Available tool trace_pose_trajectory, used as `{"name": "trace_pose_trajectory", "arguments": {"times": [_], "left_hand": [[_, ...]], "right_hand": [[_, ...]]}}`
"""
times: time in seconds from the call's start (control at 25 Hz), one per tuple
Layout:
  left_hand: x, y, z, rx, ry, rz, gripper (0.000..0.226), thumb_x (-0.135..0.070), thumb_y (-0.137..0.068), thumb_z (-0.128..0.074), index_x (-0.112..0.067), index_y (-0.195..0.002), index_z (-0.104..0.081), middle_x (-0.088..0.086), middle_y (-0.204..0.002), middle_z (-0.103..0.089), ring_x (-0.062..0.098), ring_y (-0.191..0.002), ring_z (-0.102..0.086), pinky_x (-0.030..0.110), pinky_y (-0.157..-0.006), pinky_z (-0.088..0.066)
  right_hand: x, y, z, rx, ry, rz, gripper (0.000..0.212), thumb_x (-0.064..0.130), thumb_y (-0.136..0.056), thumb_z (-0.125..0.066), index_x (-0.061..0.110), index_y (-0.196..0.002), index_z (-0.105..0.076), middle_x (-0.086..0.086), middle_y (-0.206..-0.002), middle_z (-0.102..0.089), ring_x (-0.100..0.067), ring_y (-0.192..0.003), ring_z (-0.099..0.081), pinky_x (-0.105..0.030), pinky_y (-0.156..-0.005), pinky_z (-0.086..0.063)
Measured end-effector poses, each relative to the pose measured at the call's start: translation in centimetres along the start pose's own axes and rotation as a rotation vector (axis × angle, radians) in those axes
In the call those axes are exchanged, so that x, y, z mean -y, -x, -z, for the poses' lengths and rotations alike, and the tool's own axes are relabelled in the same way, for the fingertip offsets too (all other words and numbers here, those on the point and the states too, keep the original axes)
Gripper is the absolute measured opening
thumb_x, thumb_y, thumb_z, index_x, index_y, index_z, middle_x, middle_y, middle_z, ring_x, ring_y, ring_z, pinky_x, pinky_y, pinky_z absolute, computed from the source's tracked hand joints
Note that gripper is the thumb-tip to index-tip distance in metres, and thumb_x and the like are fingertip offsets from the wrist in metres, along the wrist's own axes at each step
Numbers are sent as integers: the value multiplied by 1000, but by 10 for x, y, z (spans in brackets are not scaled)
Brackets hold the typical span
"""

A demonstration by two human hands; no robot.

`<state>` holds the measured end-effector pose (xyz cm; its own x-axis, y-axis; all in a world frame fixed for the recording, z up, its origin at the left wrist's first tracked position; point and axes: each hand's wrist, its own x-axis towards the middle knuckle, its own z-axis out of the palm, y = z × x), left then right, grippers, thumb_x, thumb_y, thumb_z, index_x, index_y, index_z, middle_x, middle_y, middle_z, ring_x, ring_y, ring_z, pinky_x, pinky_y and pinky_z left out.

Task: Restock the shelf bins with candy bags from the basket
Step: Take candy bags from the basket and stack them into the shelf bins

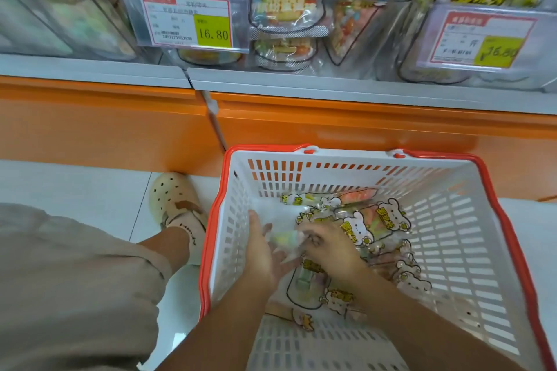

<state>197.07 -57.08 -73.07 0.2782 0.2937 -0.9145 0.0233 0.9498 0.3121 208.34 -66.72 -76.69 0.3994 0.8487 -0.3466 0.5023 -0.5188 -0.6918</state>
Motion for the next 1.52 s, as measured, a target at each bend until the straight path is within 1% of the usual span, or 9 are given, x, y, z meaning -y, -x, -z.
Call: {"name": "trace_pose_trajectory", "arguments": {"times": [0.08,0.24,0.4,0.52,0.68,0.96,1.12,1.28,1.52], "left_hand": [[0,5,2,43,-33,99,52,-51,-93,-56,-16,-130,-48,19,-121,-58,32,-88,-64,32,-47,-50],[10,0,10,-28,-129,51,54,-1,-97,-51,-8,-148,-35,20,-137,-52,32,-100,-62,39,-73,-53],[14,-12,21,-136,-136,-35,42,-5,-96,-56,-6,-137,-50,16,-133,-57,30,-109,-59,42,-98,-49],[16,-20,22,-177,-144,-54,20,-9,-96,-57,0,-112,-65,15,-112,-66,27,-98,-63,37,-86,-52],[21,-32,26,-157,-137,-55,27,-16,-97,-57,-11,-122,-66,10,-120,-66,28,-110,-62,38,-90,-54],[23,-26,31,-135,-162,-18,15,-26,-93,-65,-21,-105,-73,2,-109,-68,26,-102,-64,40,-86,-56],[17,-18,26,-110,-153,-27,17,-23,-87,-68,-8,-89,-76,13,-110,-69,30,-94,-65,36,-78,-54],[7,-4,15,81,-40,-131,21,-22,-98,-56,-10,-107,-71,8,-100,-73,23,-91,-70,39,-88,-53],[8,16,17,346,30,-112,36,-8,-100,-44,-13,-132,-58,14,-131,-62,36,-118,-60,46,-84,-56]], "right_hand": [[-9,11,-1,63,-33,36,39,10,-87,-58,39,-112,-67,10,-117,-59,-13,-107,-53,-31,-87,-46],[8,13,18,8,-126,-50,51,-11,-87,-46,25,-120,-63,3,-142,-36,-16,-136,-34,-24,-101,-36],[28,-20,25,-83,144,-63,54,-1,-93,-45,23,-142,-43,1,-155,-21,-17,-138,-32,-21,-101,-36],[40,-44,19,-77,411,-123,62,-4,-85,-50,19,-141,-38,-3,-147,-29,-24,-128,-40,-33,-81,-50],[43,-58,12,-146,720,-143,52,0,-82,-55,9,-131,-39,-11,-130,-40,-27,-108,-52,-36,-78,-47],[42,-51,15,-112,792,-160,29,3,-87,-55,12,-115,-60,-10,-119,-47,-25,-92,-59,-33,-62,-45],[33,-29,32,-441,244,-43,12,29,-91,-64,24,-93,-75,3,-108,-53,-19,-99,-47,-31,-78,-39],[30,7,58,-469,-788,-258,24,17,-90,-67,13,-66,-61,-1,-73,-58,-17,-82,-55,-39,-92,-45],[30,45,61,-275,-999,-450,18,21,-90,-68,9,-77,-63,-2,-82,-68,-20,-78,-64,-30,-64,-54]]}}
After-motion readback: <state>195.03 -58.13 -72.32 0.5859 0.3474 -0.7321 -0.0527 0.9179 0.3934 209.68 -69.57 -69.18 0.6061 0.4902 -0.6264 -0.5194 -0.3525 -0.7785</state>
